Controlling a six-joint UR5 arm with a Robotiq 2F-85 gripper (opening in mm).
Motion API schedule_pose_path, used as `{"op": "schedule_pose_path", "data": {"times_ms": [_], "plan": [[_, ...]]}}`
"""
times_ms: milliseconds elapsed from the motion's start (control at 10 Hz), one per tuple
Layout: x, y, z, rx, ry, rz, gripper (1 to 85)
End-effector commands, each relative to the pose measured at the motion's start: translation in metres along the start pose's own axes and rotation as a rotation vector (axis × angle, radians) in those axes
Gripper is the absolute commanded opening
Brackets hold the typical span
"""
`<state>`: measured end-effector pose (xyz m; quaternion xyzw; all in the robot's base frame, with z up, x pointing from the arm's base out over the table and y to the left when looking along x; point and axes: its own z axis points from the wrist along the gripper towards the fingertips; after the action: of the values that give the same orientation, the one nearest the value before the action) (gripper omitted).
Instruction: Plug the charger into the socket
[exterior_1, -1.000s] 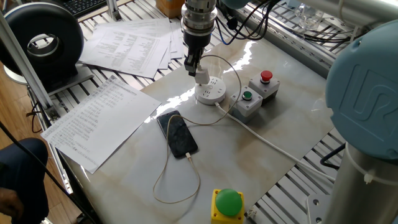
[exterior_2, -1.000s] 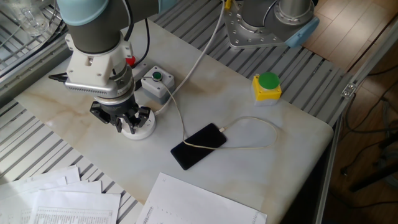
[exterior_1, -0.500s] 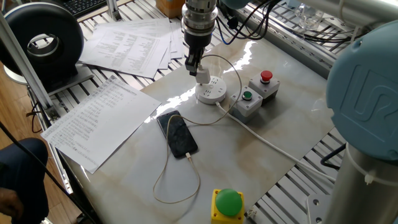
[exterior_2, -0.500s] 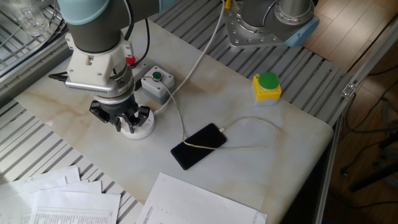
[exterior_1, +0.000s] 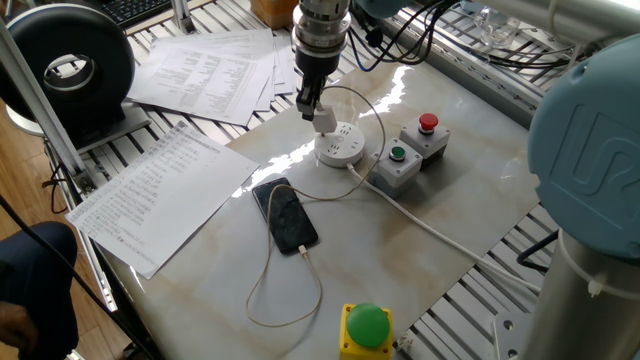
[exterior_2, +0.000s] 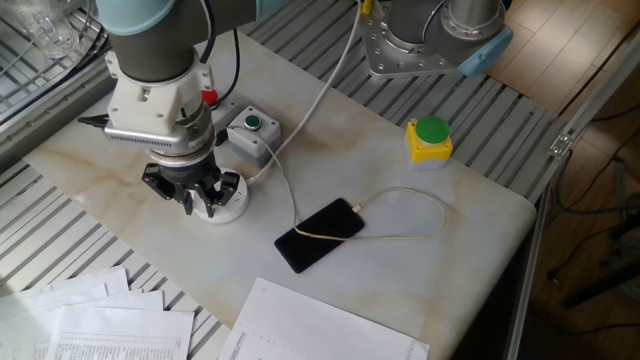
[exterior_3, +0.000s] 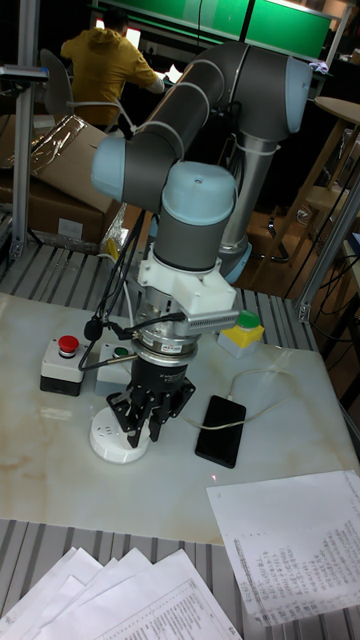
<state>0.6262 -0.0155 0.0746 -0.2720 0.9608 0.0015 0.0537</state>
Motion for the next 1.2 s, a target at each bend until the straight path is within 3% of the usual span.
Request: {"op": "schedule_pose_path", "data": {"times_ms": [0, 500, 1100], "plan": [[-0.001, 0.000, 0.000, -0.006, -0.018, 0.006, 1.0], [0.012, -0.003, 0.007, -0.010, -0.015, 0.001, 1.0], [0.027, -0.001, 0.002, 0.000, 0.033, 0.004, 1.0]]}}
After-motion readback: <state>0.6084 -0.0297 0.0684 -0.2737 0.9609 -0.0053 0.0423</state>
